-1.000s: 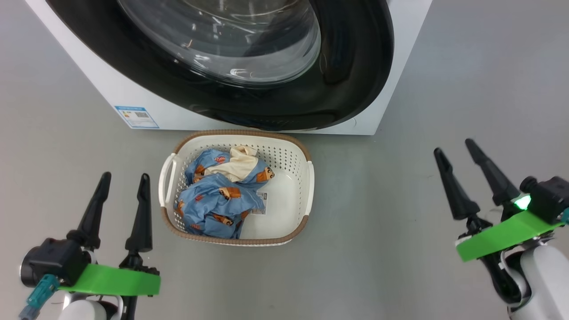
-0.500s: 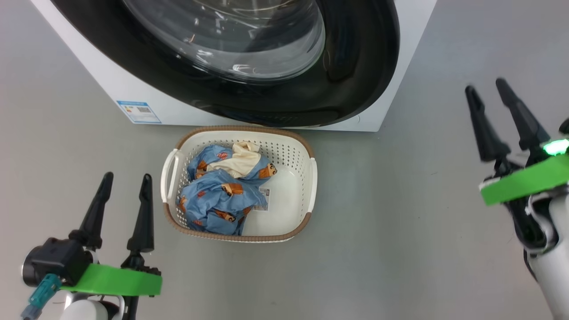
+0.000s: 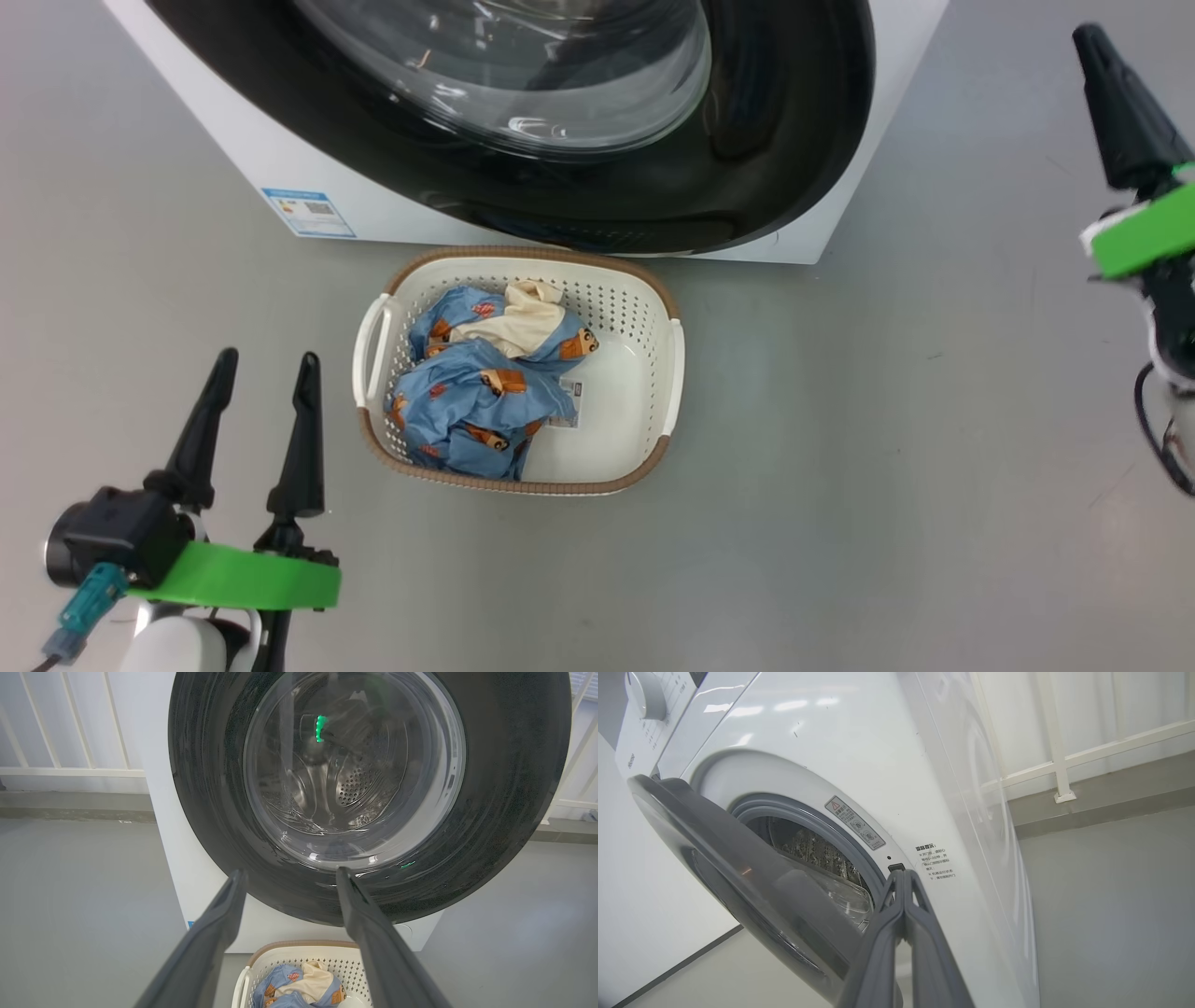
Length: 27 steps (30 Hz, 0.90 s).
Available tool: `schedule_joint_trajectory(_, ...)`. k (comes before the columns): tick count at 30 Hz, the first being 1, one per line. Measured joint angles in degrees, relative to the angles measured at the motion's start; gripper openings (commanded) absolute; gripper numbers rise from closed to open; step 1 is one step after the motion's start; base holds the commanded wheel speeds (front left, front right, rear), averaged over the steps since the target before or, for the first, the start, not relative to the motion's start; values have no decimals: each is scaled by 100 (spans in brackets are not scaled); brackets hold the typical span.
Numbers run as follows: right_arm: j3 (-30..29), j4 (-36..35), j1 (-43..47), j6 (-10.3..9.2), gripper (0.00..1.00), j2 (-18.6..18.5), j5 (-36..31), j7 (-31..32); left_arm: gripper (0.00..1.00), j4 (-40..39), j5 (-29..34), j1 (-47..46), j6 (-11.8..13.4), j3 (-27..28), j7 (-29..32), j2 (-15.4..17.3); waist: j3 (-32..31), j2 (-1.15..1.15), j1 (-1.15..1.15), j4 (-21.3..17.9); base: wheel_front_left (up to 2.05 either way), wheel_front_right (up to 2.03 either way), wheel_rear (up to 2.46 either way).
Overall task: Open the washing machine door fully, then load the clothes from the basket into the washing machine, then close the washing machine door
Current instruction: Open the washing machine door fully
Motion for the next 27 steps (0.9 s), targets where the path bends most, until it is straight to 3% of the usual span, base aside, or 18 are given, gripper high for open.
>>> schedule_joint_trajectory(15,326,1082,-1134,0,0,-25,1855,1549,100,0,-1,-40,0,-97,0,2,114,0,0,226,0,0,0)
schedule_joint_trajectory(27,535,1519,-1779,0,0,-9,2365,2254,100,1,-63,-156,0,-112,1,-33,339,0,0,445,0,0,0)
